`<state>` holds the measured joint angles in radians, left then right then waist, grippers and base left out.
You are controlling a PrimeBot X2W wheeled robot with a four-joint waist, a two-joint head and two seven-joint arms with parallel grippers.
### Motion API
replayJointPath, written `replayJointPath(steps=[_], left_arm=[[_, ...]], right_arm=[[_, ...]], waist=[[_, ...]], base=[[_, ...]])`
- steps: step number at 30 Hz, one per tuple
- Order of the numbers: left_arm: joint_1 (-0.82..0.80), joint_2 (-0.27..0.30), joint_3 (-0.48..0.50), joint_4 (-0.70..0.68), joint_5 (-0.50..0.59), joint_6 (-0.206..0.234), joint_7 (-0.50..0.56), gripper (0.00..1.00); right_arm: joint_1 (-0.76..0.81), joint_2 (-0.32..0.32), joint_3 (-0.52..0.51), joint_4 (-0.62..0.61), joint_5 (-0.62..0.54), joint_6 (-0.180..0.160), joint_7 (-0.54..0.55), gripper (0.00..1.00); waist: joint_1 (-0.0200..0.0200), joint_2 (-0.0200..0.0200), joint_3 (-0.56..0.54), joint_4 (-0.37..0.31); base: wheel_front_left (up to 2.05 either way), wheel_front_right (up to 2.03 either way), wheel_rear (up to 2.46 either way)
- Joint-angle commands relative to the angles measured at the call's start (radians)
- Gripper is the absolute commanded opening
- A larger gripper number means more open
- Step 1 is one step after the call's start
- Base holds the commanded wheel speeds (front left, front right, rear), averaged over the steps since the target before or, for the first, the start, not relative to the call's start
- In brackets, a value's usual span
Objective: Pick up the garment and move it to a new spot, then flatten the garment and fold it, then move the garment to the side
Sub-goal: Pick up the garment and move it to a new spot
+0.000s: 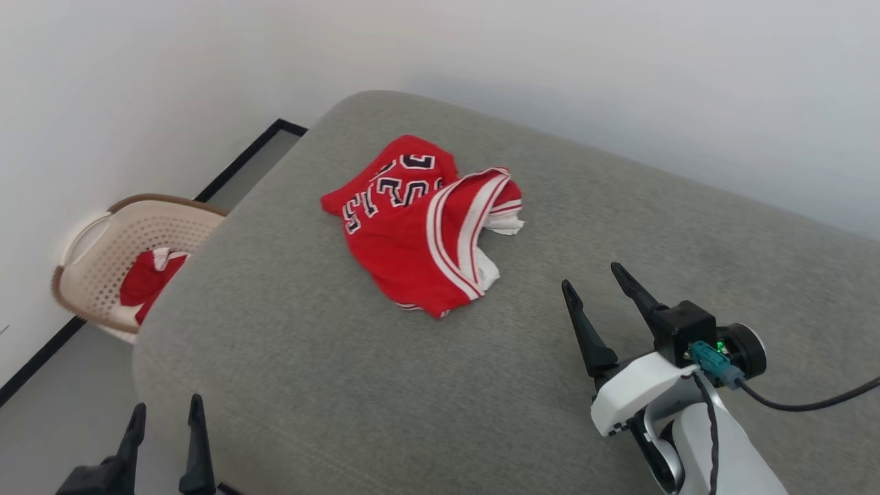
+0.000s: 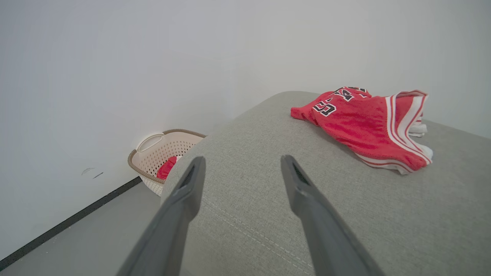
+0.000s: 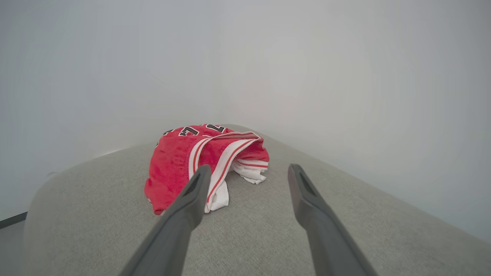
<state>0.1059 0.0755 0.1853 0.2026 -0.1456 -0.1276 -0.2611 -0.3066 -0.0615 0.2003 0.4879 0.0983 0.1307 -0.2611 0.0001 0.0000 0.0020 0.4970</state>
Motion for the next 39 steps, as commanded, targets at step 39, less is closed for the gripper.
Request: replayJointPath(steps=[39], left_arm=[[-0.709, 0.909, -0.911, 0.312, -1.044, -0.002, 0.435, 0.99]], right_arm=[[-0.104, 0.011, -0.03, -0.167, 0.042, 0.0, -0.005, 1.0]], waist=[[-0.0001, 0.0, 0.446, -0.648]], base=[[0.0, 0.0, 0.0]])
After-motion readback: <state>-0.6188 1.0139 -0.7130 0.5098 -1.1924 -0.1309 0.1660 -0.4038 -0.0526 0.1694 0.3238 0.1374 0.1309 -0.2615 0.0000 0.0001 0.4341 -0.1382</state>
